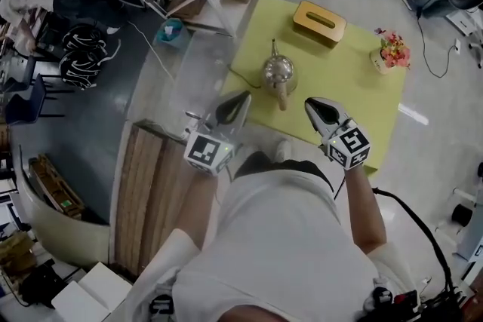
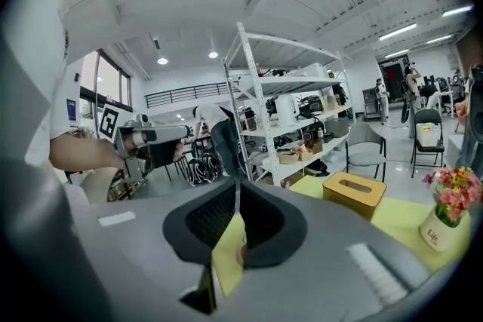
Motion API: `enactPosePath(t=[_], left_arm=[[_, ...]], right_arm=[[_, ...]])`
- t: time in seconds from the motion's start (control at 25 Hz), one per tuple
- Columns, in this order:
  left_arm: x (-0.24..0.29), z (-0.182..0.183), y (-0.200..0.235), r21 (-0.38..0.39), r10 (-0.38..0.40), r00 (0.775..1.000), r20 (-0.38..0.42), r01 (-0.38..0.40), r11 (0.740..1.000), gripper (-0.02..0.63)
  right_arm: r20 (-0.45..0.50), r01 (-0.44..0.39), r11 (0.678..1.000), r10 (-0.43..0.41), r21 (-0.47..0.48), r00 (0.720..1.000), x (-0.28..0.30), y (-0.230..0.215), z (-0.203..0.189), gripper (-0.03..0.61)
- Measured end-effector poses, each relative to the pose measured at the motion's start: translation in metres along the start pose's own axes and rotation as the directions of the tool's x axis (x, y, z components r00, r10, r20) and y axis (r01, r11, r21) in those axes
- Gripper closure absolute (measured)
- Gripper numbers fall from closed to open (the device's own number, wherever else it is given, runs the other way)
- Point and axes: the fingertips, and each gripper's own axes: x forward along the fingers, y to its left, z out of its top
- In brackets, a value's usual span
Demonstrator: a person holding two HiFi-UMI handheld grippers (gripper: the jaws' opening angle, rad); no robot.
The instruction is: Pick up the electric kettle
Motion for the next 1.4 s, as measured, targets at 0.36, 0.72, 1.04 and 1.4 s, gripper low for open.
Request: enactPosePath(t=[0.36, 0.72, 1.04, 1.4], left_arm=[[0.005, -0.007, 0.027, -0.008, 0.024, 1.0, -0.013, -0.024, 1.0, 0.609], [0.02, -0.018, 0.062, -0.016, 0.017, 1.0, -0.024, -0.018, 1.0, 0.609], [0.022, -0.038, 0.078, -0.025, 0.026, 0.998, -0.058, -0.027, 0.999, 0.609], [0.022, -0.048, 0.081, -0.048, 0.018, 0.996, -0.09, -0.022, 0.999, 0.609]], right_arm=[[-0.086, -0.04, 0.999, 0.043, 0.032, 0.995, 0.035, -0.011, -0.031, 0.543], [-0.19, -0.061, 0.995, 0.076, 0.082, 0.979, 0.073, -0.026, -0.073, 0.512], [-0.286, -0.074, 0.99, 0.106, 0.122, 0.952, 0.101, -0.032, -0.117, 0.476], [-0.345, -0.091, 0.98, 0.149, 0.18, 0.927, 0.119, -0.029, -0.15, 0.4]])
